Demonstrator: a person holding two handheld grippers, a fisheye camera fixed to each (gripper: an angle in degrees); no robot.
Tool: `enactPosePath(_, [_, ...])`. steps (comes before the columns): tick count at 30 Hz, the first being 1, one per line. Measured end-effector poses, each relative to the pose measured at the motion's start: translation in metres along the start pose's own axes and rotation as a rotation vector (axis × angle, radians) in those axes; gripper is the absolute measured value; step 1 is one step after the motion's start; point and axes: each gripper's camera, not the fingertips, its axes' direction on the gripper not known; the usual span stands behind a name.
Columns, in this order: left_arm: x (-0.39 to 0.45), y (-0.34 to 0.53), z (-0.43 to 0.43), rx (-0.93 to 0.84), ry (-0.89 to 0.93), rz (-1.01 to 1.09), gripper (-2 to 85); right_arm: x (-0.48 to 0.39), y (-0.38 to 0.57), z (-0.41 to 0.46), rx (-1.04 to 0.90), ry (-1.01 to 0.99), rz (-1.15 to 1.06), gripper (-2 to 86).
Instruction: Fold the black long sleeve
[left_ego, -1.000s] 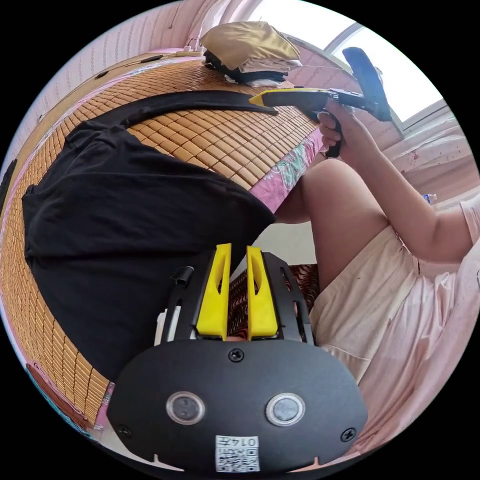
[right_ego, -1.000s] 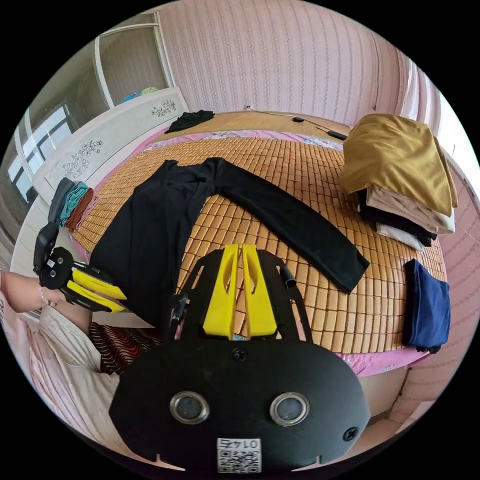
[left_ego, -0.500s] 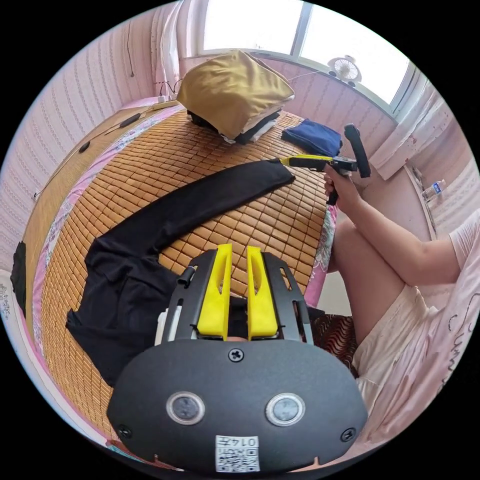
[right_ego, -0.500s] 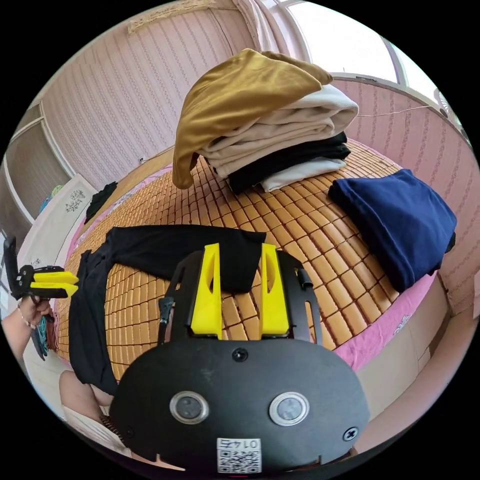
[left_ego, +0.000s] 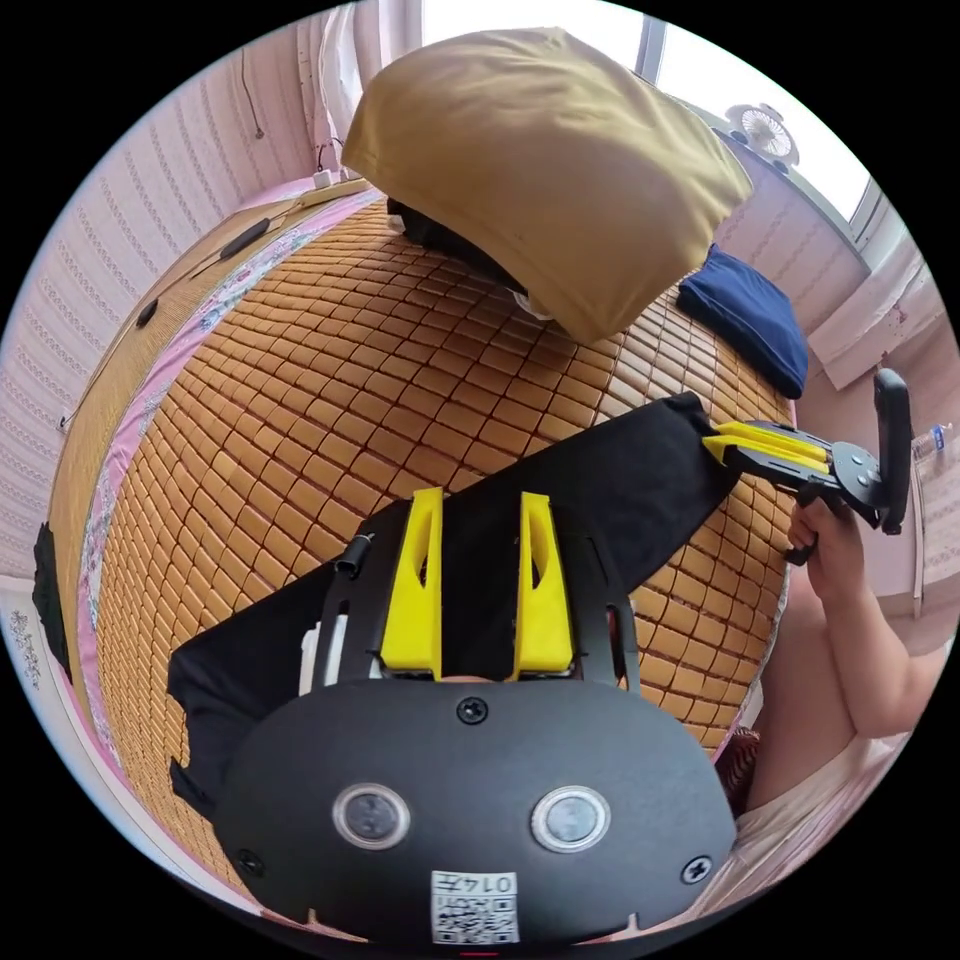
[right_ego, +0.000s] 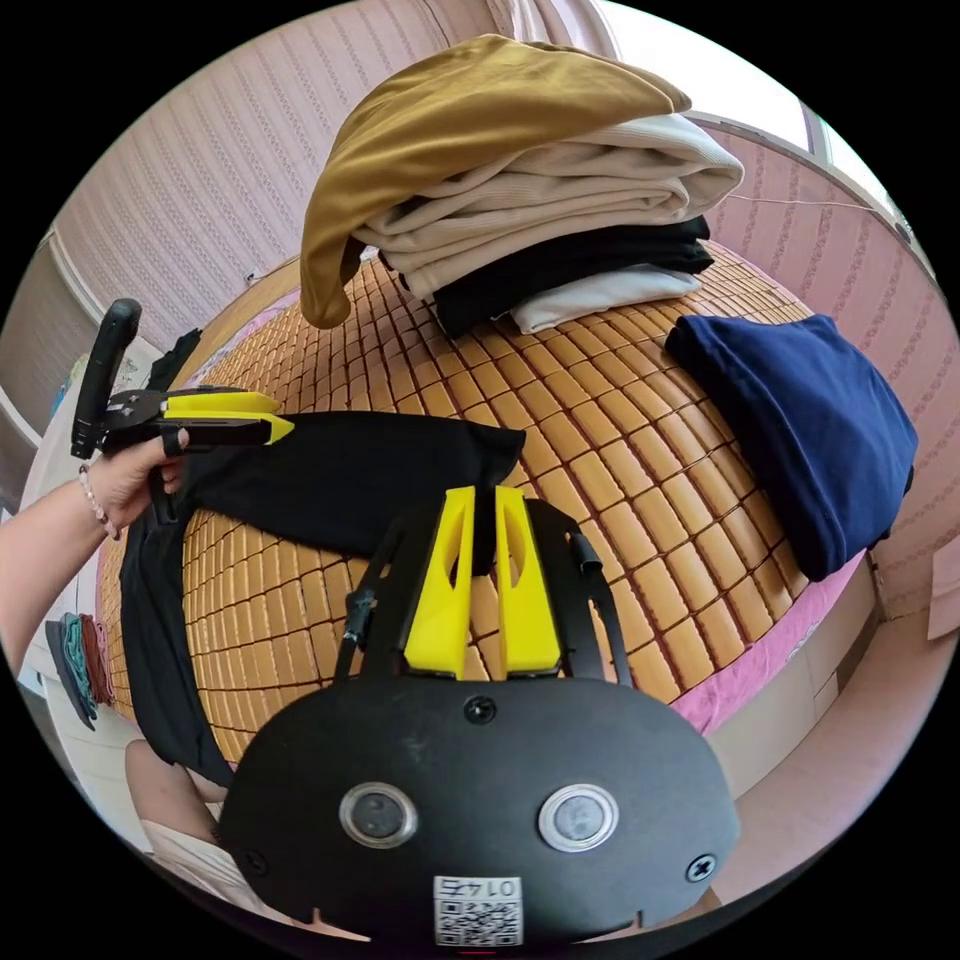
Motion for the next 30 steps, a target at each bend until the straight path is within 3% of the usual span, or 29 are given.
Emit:
enactPosePath(7, [-0.018, 0.011, 0.009, 0.035, 0.147, -0.083, 0.9, 0.011, 0.000, 0.001, -0.004, -0.071, 0.007, 0.5])
enactPosePath(13, [-0.027, 0.038, -0.029, 0.068, 0.110, -0.088, -0.9, 0.013, 0.006, -0.030, 0.190, -0.351, -0.094, 0.1])
enactPosePath(19, [-0.078, 0.145, -0.157, 0.286, 0.080, -0.179, -0.9, -0.043, 0.015, -0.091, 0.376, -0.610, -0.365, 0.1])
enactPosePath(21, [-0.095, 0.222, -0.225, 0.392, 0.042, -0.191, -0.7, -0.095, 0.014, -0.134, 0.411, -0.798, -0.557, 0.1])
enactPosePath(23, [-0.099, 0.291, -0.275, 0.450, -0.009, -0.205, -0.4, -0.148, 0.020, -0.162, 0.344, -0.934, -0.762, 0.1])
enactPosePath(26, [-0.103, 0.422, -0.323, 0.456, -0.105, -0.360, 2.1, -0.245, 0.058, -0.173, 0.095, -1.111, -1.054, 0.3])
enactPosePath(28, [-0.107, 0.503, -0.328, 0.424, -0.096, -0.470, 5.5, -0.296, 0.098, -0.156, -0.055, -1.095, -1.169, 0.5])
enactPosePath(30, [-0.111, 0.601, -0.319, 0.340, -0.075, -0.635, 7.7, -0.345, 0.152, -0.117, -0.264, -0.939, -1.261, 1.1])
